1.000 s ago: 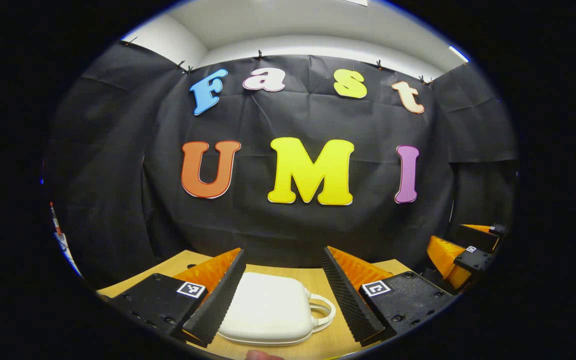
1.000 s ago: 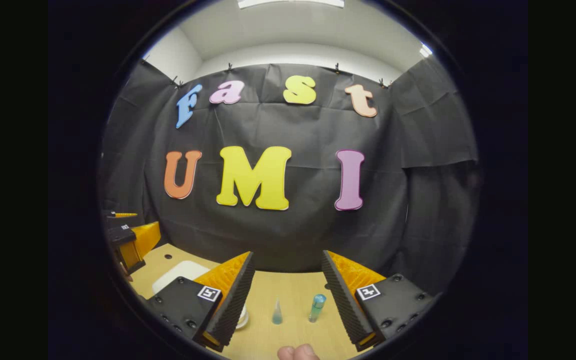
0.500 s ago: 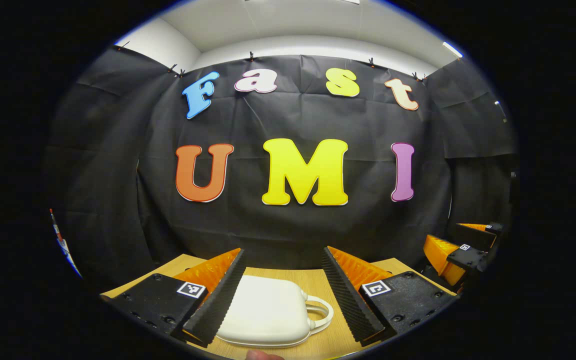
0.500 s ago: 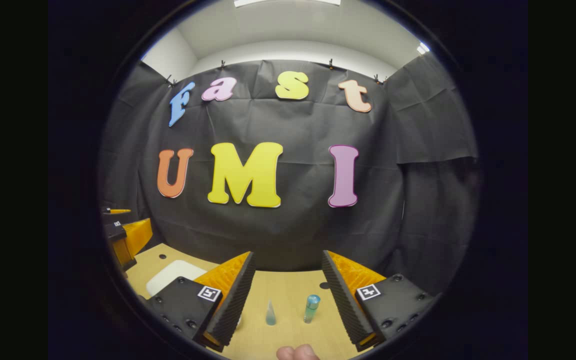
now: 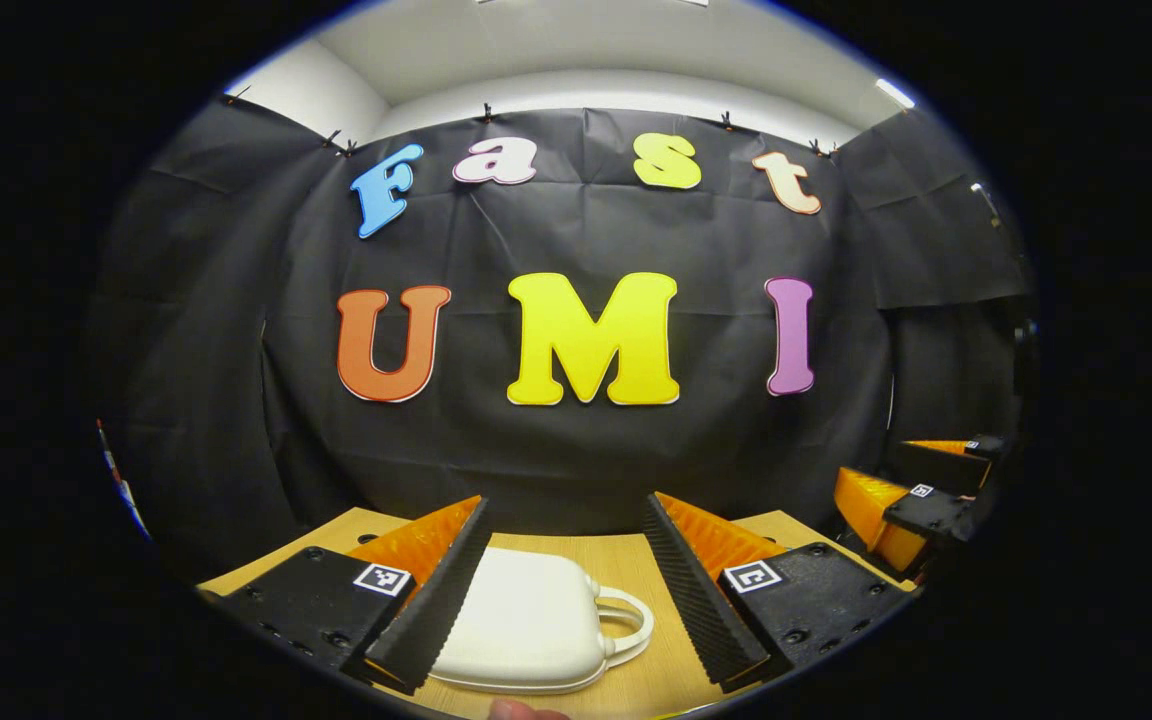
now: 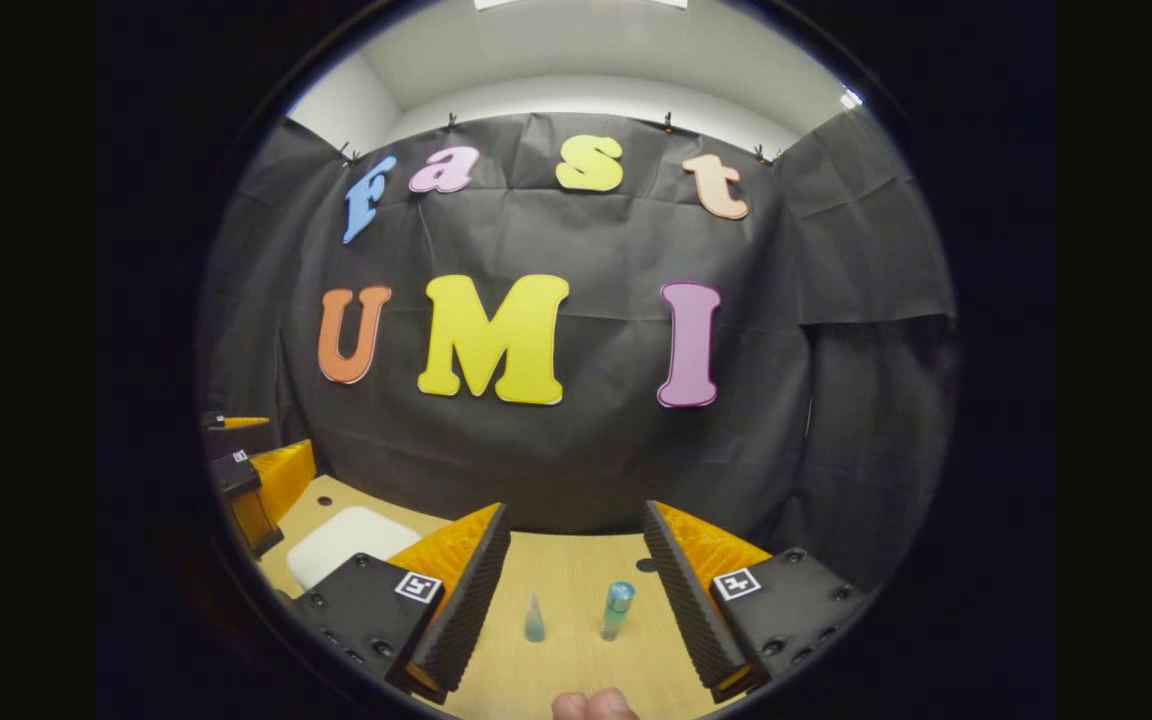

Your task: First open the suitcase, pack the skin care products into it, and then close the suitcase.

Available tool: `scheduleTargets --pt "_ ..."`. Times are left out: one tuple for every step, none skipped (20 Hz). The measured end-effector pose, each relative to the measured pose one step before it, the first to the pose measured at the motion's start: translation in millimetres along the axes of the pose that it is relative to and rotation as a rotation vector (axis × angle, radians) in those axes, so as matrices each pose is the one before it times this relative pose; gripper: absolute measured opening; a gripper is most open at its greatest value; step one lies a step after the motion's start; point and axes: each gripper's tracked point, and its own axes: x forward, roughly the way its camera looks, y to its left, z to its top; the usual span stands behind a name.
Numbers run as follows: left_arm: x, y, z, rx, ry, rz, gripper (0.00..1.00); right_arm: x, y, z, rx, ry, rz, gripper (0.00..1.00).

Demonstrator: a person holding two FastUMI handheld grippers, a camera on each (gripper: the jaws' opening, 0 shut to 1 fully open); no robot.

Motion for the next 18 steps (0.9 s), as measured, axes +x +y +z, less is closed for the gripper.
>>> scheduleTargets --pt "-1.15 -7.54 -7.63 0.00033 0.01274 -0.00286 0.98 -0.6 -1.37 -4.85 -0.00251 0.00666 0.00627 0.8" --pt "-2.18 -6.81 -8.43 0.00045 0.01744 -0.00526 0.98 -0.33 -1.67 -6.61 -0.00646 0.01048 0.00587 0.8" --pt "-3.78 -2.31 -5.64 0.00413 0.0107 0.00051 0.98 0.46 -2.2 -5.12 -0.00403 0.00999 0.00515 0.8" --pt "-1.05 -1.1 -2.97 0.00205 0.00244 0.00383 0.98 0.66 -1.97 -4.45 -0.00403 0.01104 0.0042 0.8" --pt "0.94 -3.46 -1.93 -0.00158 0.0038 -0.00239 0.98 0.96 -3.52 -3.55 -0.00401 0.00968 -0.00116 0.79" --pt "1.52 -4.98 -1.49 0.00008 0.00253 -0.00694 0.98 1.15 -3.72 -3.0 -0.00044 0.00712 0.00112 0.8" --pt "1.29 -3.4 -1.63 0.00767 0.00063 -0.00312 0.97 1.88 -2.78 -4.24 -0.00047 0.00917 0.00103 0.8" --pt "1.75 -3.15 -1.27 0.01178 0.00219 -0.00099 0.98 1.5 -2.39 -3.45 0.00106 0.00759 0.0005 0.8" --pt "1.68 -1.89 -2.55 0.00728 0.00337 -0.00188 0.98 1.58 -2.71 -2.97 0.00217 0.00602 -0.00142 0.79" --pt "1.82 -1.58 -4.02 0.00455 0.01194 0.00066 0.98 1.83 -4.11 -3.63 0.00179 0.0076 -0.00468 0.8" --pt "2.62 -3.09 -6.37 0.00113 0.01717 -0.00585 0.98 1.02 -3.42 -2.94 0.00147 0.00727 -0.00461 0.8" --pt "3.89 -5.86 -8.48 0.00613 0.02789 -0.02371 0.98 1.95 -3.56 -2.49 -0.00019 0.00688 -0.00317 0.8" --pt "3.37 -3.36 -8.9 0.01569 0.02596 -0.01135 0.98 0.46 -3.52 -3.28 -0.00166 0.00147 -0.00491 0.8" --pt "2.77 0.41 -8.54 0.02158 0.0259 0.00065 0.98 1.14 -6.26 -3.26 -0.00045 0.00506 -0.00831 0.79" --pt "3.62 -1.97 -10.94 0.0222 0.03076 -0.00748 0.99 1.99 -5.68 -4.52 0.00219 0.00997 -0.00593 0.8" --pt "4.9 -3.48 -9.46 0.02266 0.0252 -0.01031 0.99 1.18 -5.38 -5.43 -0.00096 0.01121 -0.00558 0.8" --pt "4.83 -3.81 -8.33 0.02857 0.02396 -0.01138 0.99 2.23 -6.98 -3.74 -0.00456 0.00898 -0.00874 0.8" --pt "4.87 -5.12 -7.9 0.03781 0.02128 -0.01477 0.99 2.16 -8.23 -3.69 -0.0022 0.00779 -0.01298 0.8"
